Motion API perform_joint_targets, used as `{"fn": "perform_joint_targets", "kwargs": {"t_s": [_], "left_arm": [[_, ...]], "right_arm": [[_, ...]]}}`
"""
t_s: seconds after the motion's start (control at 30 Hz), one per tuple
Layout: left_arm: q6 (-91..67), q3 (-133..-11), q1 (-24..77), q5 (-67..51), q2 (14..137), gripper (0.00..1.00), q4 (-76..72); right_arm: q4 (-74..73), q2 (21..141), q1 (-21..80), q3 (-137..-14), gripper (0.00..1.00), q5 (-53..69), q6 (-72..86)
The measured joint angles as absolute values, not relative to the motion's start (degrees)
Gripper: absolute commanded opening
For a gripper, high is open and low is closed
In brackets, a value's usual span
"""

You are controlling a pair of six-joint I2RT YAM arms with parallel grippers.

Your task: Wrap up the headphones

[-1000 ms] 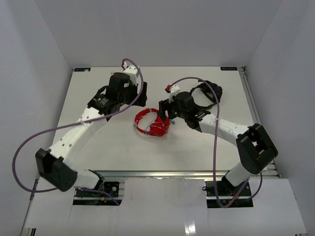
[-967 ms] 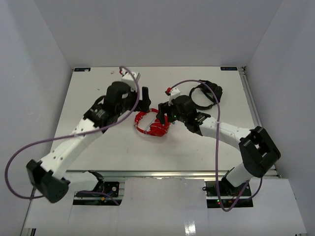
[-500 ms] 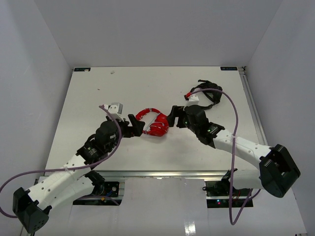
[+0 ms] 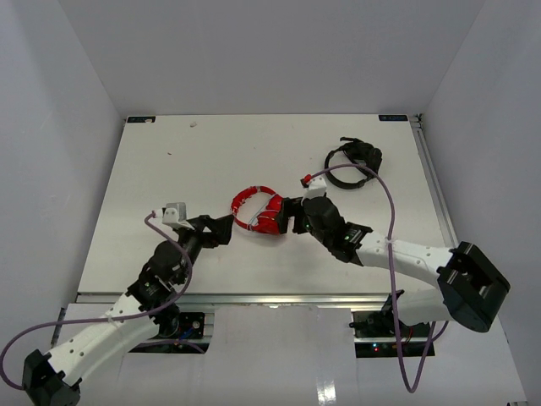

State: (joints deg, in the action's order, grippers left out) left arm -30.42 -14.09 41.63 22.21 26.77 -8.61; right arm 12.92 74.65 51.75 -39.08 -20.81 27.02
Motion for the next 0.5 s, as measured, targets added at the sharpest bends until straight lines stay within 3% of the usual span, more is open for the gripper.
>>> {"fn": "perform_joint_targets", "kwargs": {"t_s": [0.27,0.5], "left_arm": [[-31.2,-13.3,41.8,29.0,16.3,0.98,-8.1],[-31.1,-13.1,42.2,29.6,17.7,0.98,-7.8]], "right_arm": [[17.6,81.4,54.2,-38.4,0.91,-19.5,22.3],[21.5,84.3,54.3,-38.4,0.92,-18.4,19.6]]}}
